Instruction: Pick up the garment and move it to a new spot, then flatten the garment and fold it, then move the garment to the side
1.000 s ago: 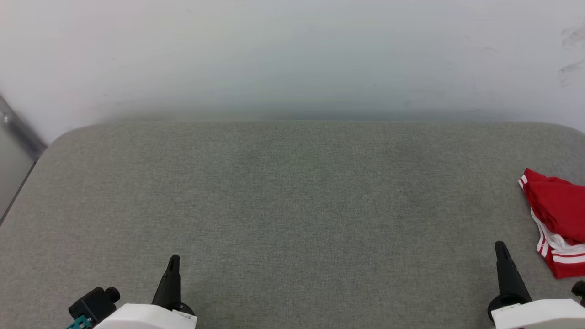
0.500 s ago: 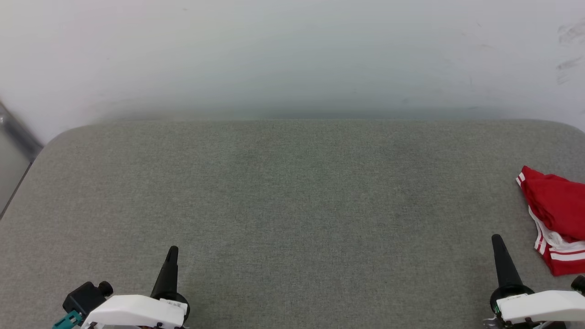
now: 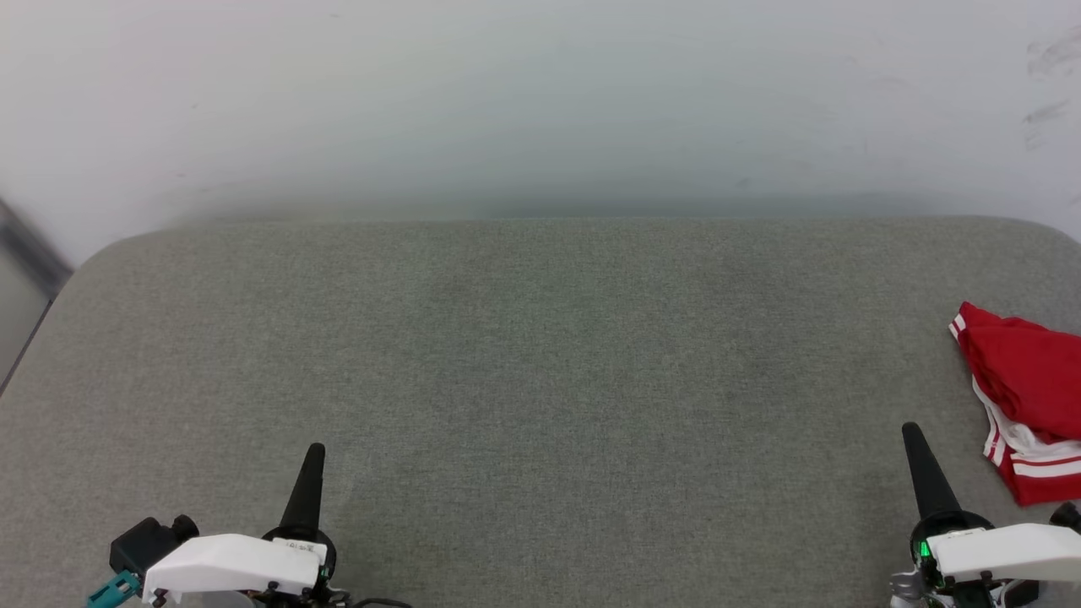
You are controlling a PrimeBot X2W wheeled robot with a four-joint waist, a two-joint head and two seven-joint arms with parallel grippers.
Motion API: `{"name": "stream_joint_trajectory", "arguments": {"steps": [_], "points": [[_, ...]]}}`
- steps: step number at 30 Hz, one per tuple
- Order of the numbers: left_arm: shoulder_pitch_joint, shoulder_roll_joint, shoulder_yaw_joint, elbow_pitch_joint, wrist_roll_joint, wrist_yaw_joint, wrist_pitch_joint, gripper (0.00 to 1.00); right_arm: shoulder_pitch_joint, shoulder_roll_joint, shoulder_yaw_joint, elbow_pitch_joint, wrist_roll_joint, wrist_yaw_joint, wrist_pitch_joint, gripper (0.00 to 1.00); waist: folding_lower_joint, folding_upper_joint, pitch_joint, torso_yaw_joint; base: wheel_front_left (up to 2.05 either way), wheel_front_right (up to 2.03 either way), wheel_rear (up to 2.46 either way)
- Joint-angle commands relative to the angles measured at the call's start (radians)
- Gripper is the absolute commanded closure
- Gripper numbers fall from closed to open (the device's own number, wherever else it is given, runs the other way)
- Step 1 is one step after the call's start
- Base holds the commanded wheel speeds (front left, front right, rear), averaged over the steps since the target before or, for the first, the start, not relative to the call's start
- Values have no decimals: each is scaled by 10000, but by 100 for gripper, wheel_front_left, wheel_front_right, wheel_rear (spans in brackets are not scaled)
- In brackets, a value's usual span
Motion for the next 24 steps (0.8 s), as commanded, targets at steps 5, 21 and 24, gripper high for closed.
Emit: {"name": "stream_joint_trajectory", "arguments": {"steps": [5,21,24], "points": [[-306,33,109,8,-575,-127,145,100,-344,-16,-6,15,562,2,139,100,0,0,15,-25,0,0,0],[-596,7,327,171,-2022,-287,522,100,-642,-8,-15,215,1953,1,510,100,0,0,67,-113,0,0,0],[-644,1,373,198,-2265,-314,597,100,-680,-7,-17,250,2196,1,576,100,0,0,77,-129,0,0,0]]}}
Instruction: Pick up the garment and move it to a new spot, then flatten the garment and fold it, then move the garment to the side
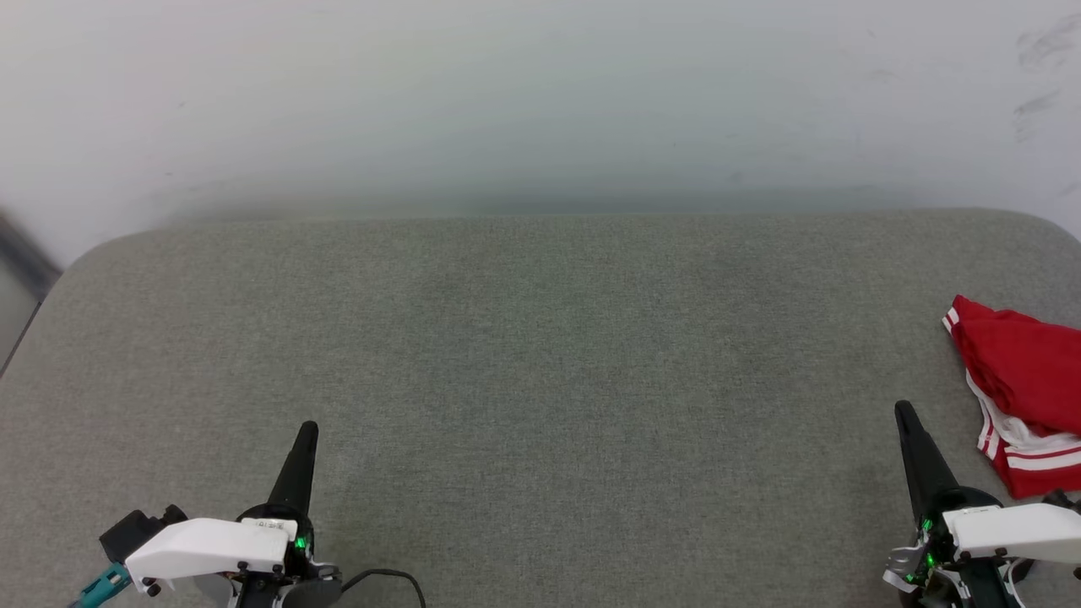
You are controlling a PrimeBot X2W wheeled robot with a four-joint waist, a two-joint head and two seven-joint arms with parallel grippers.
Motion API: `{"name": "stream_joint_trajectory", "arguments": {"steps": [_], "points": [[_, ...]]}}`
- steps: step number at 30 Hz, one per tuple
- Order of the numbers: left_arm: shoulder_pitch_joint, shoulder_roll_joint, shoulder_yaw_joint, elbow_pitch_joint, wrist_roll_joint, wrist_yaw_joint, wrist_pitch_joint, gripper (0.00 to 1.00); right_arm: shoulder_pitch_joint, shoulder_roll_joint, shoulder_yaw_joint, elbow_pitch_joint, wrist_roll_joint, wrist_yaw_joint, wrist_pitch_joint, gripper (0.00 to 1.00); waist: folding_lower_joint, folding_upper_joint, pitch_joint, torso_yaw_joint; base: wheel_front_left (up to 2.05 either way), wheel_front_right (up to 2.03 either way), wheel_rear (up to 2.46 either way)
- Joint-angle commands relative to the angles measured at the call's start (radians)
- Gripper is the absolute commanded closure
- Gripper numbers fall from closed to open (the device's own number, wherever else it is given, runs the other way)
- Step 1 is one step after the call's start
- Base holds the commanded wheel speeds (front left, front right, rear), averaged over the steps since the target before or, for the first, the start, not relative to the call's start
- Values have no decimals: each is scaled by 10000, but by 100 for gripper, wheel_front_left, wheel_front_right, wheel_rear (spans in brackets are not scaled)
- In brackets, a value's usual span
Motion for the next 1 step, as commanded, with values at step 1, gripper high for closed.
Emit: {"name": "stream_joint_trajectory", "arguments": {"steps": [1], "points": [[-220,4,53,-14,-176,-53,68,100,-166,-7,-8,-6,186,1,51,100,0,0,3,-5,0,0,0]]}}
